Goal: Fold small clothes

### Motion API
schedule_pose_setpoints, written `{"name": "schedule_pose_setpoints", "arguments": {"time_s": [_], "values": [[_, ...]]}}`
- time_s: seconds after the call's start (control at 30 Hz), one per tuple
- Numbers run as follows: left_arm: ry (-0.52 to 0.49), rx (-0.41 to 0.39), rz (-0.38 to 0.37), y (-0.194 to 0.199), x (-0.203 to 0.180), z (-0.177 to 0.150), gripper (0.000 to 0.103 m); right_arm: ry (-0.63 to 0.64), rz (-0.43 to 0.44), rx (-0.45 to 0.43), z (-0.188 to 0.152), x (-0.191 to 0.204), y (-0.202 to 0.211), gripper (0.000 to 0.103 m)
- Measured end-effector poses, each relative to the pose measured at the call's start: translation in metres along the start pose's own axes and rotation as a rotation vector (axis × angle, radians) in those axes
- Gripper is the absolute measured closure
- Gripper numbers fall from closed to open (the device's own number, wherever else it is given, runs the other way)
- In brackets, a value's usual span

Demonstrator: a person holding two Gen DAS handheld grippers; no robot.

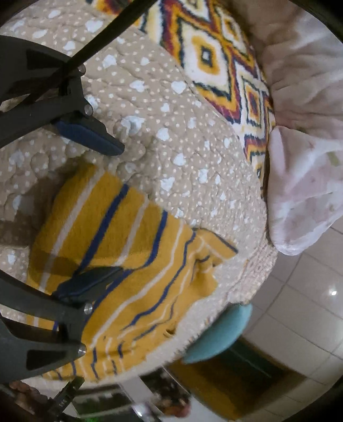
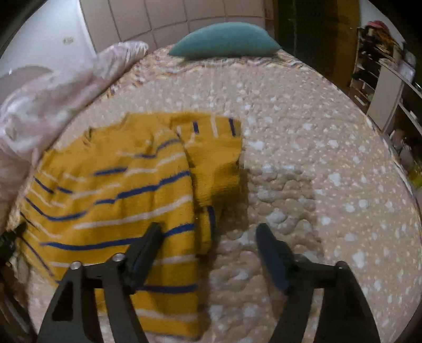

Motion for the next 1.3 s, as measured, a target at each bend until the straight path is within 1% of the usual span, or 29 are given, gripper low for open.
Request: {"name": "schedule_pose_setpoints", "arguments": {"time_s": [0.07,0.13,0.2,0.23,0.3,0.33,0.37,0.4,0.43,0.53,0.6,0.67,0.7,0.77,0.83,0.9,0.93,0.97,1.0,1.07,1.13,1.2,1.3], "values": [[0.006,-0.004,-0.029,0.003,0.002,0.0,0.02,0.029,0.0,-0.052,0.008,0.014,0.02,0.028],[0.016,-0.01,-0.053,0.008,0.004,0.001,0.02,0.091,0.017,-0.087,0.013,0.041,0.036,0.028],[0.04,-0.02,-0.054,0.018,0.011,0.005,0.02,0.174,0.037,-0.121,0.016,0.078,0.048,0.028],[0.055,-0.032,-0.046,0.026,0.017,0.007,0.02,0.228,0.054,-0.136,0.017,0.103,0.053,0.029],[0.083,-0.073,-0.041,0.041,0.03,0.014,0.02,0.296,0.087,-0.147,0.017,0.142,0.055,0.035],[0.099,-0.096,-0.036,0.049,0.037,0.017,0.02,0.33,0.107,-0.145,0.015,0.165,0.053,0.043],[0.115,-0.119,-0.026,0.058,0.046,0.02,0.02,0.365,0.13,-0.136,0.012,0.19,0.051,0.057],[0.123,-0.139,-0.015,0.065,0.054,0.023,0.02,0.401,0.151,-0.126,0.011,0.215,0.046,0.065],[0.128,-0.159,-0.001,0.071,0.061,0.025,0.02,0.427,0.161,-0.122,0.008,0.233,0.044,0.074],[0.137,-0.191,0.045,0.082,0.079,0.03,0.02,0.487,0.169,-0.108,0.012,0.294,0.024,0.075],[0.143,-0.198,0.052,0.086,0.088,0.032,0.02,0.523,0.123,-0.089,0.017,0.329,0.0,0.075],[0.141,-0.2,0.06,0.086,0.094,0.033,0.02,0.554,0.061,-0.068,0.022,0.355,-0.026,0.075],[0.14,-0.199,0.064,0.085,0.097,0.034,0.02,0.563,0.031,-0.054,0.024,0.363,-0.039,0.075],[0.146,-0.19,0.071,0.082,0.105,0.036,0.02,0.566,0.002,-0.007,0.026,0.376,-0.065,0.075],[0.164,-0.176,0.072,0.079,0.111,0.037,0.02,0.57,-0.032,-0.012,0.03,0.38,-0.077,0.074],[0.184,-0.171,0.072,0.077,0.118,0.039,0.02,0.577,-0.061,-0.039,0.033,0.383,-0.081,0.066],[0.19,-0.17,0.077,0.076,0.121,0.039,0.02,0.59,-0.088,-0.047,0.034,0.382,-0.081,0.056],[0.197,-0.167,0.088,0.074,0.124,0.039,0.02,0.604,-0.11,-0.051,0.037,0.38,-0.077,0.053],[0.206,-0.166,0.093,0.073,0.127,0.038,0.02,0.603,-0.097,-0.051,0.041,0.379,-0.071,0.053],[0.223,-0.163,0.095,0.073,0.132,0.037,0.02,0.567,-0.015,-0.062,0.041,0.372,-0.05,0.053],[0.238,-0.165,0.099,0.073,0.136,0.036,0.02,0.554,0.069,-0.075,0.033,0.367,-0.024,0.053],[0.252,-0.172,0.101,0.075,0.138,0.036,0.02,0.596,0.131,-0.086,0.007,0.363,0.006,0.053],[0.266,-0.178,0.095,0.077,0.137,0.035,0.02,0.686,0.197,-0.082,-0.037,0.358,0.036,0.052]]}}
Point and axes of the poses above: each gripper's, at about its wrist camera, not at the fingertips, and y roughly against the way its jaws point, x to its left, z to its top, the point moved 8 cm from there along -y, roughly the way its jaws point, and after that the axes turned 6 degrees about -z, right-handed, at the moved point
